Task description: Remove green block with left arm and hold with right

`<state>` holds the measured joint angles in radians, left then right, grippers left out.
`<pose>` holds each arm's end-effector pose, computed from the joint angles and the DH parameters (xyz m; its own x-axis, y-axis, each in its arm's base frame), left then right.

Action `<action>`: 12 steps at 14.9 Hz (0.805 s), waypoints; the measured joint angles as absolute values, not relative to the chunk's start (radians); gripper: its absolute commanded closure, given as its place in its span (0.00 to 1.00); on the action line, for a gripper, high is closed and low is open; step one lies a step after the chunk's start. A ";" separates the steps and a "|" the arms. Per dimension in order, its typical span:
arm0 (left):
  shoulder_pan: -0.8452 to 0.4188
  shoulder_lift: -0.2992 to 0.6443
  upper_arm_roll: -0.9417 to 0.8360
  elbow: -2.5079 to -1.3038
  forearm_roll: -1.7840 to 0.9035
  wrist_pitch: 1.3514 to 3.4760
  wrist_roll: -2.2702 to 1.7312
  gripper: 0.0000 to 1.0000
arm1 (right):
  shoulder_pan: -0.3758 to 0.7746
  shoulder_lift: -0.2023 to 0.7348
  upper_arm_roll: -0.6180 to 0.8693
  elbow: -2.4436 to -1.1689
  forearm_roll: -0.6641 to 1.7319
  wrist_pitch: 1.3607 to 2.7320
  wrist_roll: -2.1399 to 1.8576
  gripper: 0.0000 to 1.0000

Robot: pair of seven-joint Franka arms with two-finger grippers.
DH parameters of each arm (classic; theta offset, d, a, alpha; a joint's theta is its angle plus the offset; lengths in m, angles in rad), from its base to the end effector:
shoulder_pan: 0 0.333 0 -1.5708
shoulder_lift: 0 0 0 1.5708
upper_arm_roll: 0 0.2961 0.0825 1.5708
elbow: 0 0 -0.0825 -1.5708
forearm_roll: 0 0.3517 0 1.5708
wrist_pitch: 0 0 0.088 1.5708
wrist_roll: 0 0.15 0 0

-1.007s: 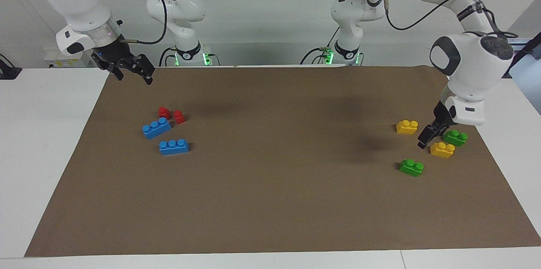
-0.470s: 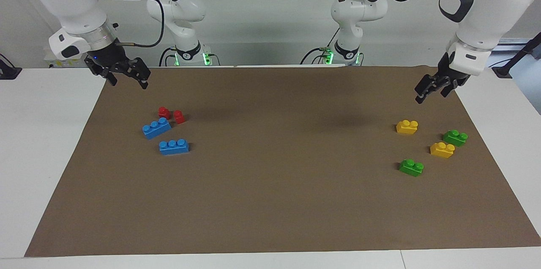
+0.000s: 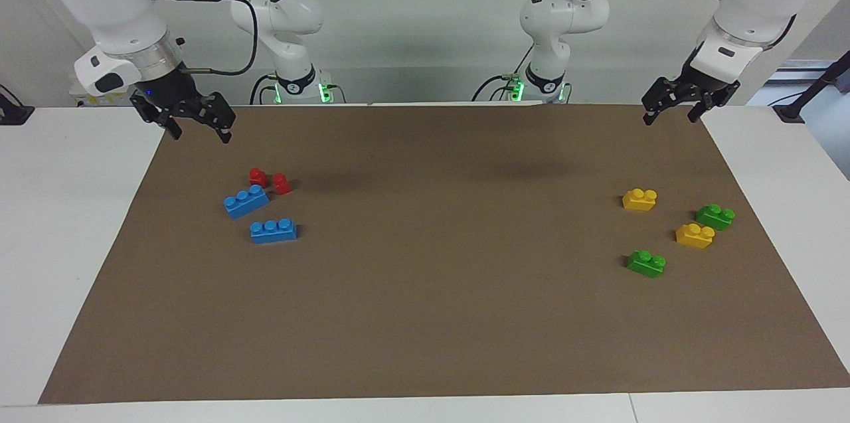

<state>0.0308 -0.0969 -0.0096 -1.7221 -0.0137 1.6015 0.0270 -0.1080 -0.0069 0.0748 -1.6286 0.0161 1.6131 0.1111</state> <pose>0.4935 0.0083 0.5469 0.9997 -0.0053 -0.0234 -0.0050 -0.9999 0.0134 0.5224 -0.0149 0.5434 0.9895 -0.1445 -0.0103 -0.1446 -0.9894 -0.0145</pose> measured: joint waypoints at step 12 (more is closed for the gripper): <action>0.025 -0.102 -0.017 -1.722 -0.014 1.596 0.028 0.00 | -0.110 -0.007 0.074 -1.629 0.016 1.613 0.068 0.00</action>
